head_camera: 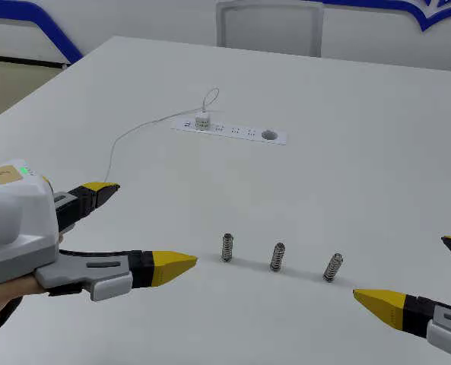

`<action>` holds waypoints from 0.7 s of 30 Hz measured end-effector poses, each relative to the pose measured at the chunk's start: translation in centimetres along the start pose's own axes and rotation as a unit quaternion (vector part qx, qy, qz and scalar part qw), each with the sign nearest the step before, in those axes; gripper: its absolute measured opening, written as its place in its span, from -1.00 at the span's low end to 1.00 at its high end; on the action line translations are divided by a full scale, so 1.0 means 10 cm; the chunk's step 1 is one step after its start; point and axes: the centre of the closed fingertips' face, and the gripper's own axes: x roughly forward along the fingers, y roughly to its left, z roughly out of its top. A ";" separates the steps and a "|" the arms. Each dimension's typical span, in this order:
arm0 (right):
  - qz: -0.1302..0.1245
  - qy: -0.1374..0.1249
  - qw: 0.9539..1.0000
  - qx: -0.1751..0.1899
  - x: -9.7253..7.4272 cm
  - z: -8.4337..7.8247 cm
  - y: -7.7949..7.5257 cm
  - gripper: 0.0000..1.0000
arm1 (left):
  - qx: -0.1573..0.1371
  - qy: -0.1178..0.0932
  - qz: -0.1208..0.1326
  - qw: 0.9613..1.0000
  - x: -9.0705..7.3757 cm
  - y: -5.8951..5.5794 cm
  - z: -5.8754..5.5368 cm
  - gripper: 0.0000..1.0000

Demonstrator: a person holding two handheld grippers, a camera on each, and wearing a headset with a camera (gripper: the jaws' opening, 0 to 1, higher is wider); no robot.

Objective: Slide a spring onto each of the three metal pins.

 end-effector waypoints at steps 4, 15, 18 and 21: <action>0.001 -0.001 1.000 0.002 0.00 0.01 0.01 0.92 | 0.001 0.004 -0.004 1.000 0.01 -0.03 -0.03 1.00; -0.003 0.001 1.000 0.008 -0.01 -0.01 0.01 0.91 | -0.007 -0.011 0.002 1.000 0.02 0.01 0.01 1.00; -0.004 0.001 1.000 0.006 -0.01 -0.01 0.00 0.90 | -0.008 -0.011 0.002 1.000 0.02 0.01 0.00 1.00; -0.005 0.000 1.000 0.005 -0.01 0.00 -0.01 0.90 | -0.007 -0.009 0.003 1.000 0.02 0.00 -0.01 1.00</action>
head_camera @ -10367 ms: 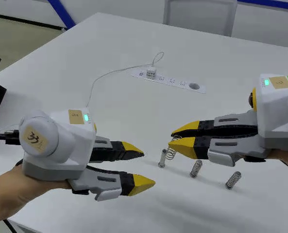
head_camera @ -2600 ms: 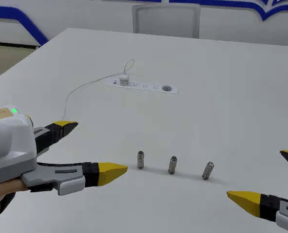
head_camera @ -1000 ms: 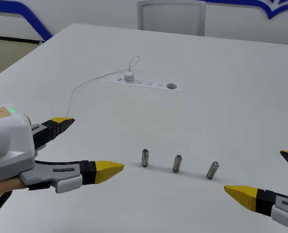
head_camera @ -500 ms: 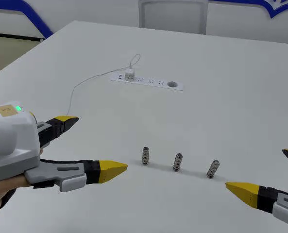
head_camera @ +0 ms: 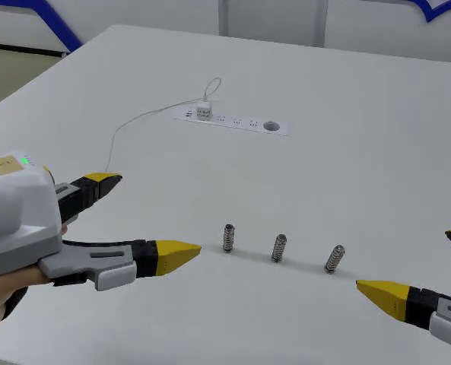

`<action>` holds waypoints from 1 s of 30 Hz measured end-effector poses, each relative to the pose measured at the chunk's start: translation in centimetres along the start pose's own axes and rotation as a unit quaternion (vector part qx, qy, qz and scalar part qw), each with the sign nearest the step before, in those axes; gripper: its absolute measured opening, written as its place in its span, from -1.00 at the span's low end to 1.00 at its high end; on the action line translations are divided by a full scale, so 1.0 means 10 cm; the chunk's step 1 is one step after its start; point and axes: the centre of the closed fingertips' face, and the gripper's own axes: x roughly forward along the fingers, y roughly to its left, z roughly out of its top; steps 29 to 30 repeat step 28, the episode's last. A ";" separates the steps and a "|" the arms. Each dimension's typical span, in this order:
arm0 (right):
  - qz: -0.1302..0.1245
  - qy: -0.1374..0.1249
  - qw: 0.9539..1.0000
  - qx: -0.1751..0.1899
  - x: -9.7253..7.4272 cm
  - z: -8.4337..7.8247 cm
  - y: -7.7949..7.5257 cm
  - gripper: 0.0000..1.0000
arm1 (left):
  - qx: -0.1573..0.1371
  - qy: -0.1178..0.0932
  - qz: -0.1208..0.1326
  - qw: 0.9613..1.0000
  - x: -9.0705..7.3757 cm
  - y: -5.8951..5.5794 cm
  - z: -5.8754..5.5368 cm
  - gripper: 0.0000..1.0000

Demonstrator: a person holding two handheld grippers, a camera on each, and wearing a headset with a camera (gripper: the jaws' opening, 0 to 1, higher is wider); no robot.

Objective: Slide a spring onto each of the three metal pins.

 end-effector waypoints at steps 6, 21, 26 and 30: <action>0.001 -0.002 1.000 0.002 0.01 0.01 -0.01 0.89 | -0.002 -0.004 0.005 1.000 -0.03 0.04 0.02 1.00; 0.003 0.001 1.000 -0.001 0.02 0.01 -0.02 0.89 | -0.007 -0.010 0.011 1.000 -0.06 0.08 0.03 1.00; 0.002 -0.001 1.000 0.000 0.03 0.03 -0.04 0.89 | -0.007 -0.009 0.008 1.000 -0.05 0.07 0.03 1.00; 0.002 0.000 1.000 0.001 0.03 0.02 -0.05 0.89 | -0.005 -0.006 0.008 1.000 -0.05 0.08 0.03 1.00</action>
